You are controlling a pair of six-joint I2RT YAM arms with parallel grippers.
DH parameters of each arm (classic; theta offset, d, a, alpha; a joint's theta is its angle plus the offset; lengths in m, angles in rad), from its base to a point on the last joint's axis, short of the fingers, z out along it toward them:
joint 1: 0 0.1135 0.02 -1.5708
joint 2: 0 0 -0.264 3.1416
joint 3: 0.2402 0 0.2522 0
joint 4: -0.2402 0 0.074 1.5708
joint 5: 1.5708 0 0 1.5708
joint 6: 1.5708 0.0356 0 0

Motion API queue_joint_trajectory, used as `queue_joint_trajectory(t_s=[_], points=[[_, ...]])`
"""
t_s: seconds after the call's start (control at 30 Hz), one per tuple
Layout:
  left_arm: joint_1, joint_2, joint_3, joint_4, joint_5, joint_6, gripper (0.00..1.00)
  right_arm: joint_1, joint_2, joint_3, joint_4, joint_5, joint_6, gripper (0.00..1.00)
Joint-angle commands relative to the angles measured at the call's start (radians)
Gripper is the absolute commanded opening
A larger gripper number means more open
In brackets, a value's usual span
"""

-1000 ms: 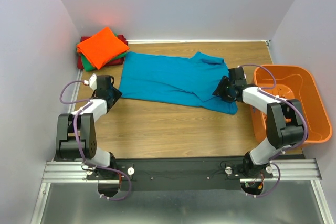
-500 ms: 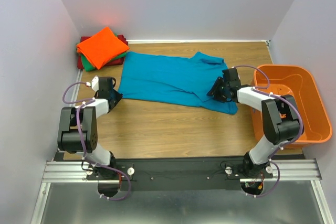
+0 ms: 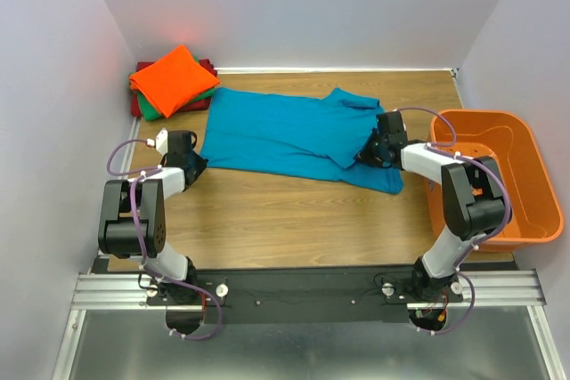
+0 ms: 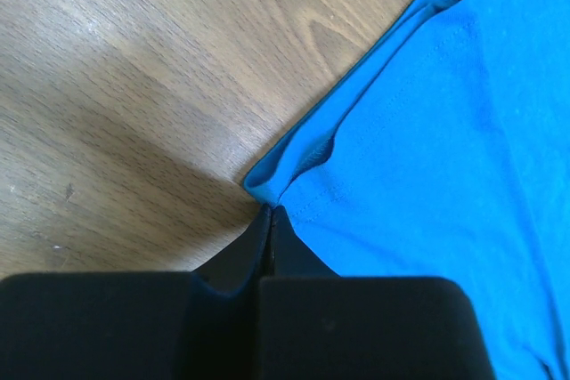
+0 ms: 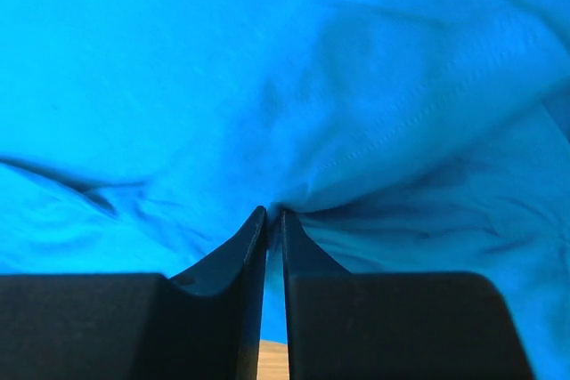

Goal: Fold and stack the t-shirts
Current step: Fold the tshirt

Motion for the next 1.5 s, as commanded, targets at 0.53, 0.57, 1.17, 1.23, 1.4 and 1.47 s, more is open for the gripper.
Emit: queue_joint_trajectory(t_s=[0.53,0.57,1.17,1.23,1.4,1.47], points=[[-0.002,-0.029,-0.005,-0.007,-0.033,0.034,0.0,0.005,0.27,0.37,0.013,-0.039,-0.076,0.08],[-0.002,-0.029,-0.005,-0.009,-0.031,0.034,0.0,0.006,0.278,0.38,0.013,-0.039,-0.079,0.07],[-0.002,-0.026,-0.003,-0.006,-0.025,0.037,0.0,0.008,0.075,0.17,-0.021,-0.01,-0.079,0.43],[-0.004,-0.027,-0.002,-0.006,-0.025,0.037,0.0,0.011,0.074,0.148,-0.021,-0.014,-0.072,0.43],[-0.002,-0.026,0.0,-0.006,-0.028,0.037,0.0,0.04,0.075,0.133,-0.021,-0.019,-0.052,0.48],[-0.002,-0.021,0.001,-0.006,-0.025,0.037,0.0,0.049,0.071,0.13,-0.021,-0.007,-0.034,0.51]])
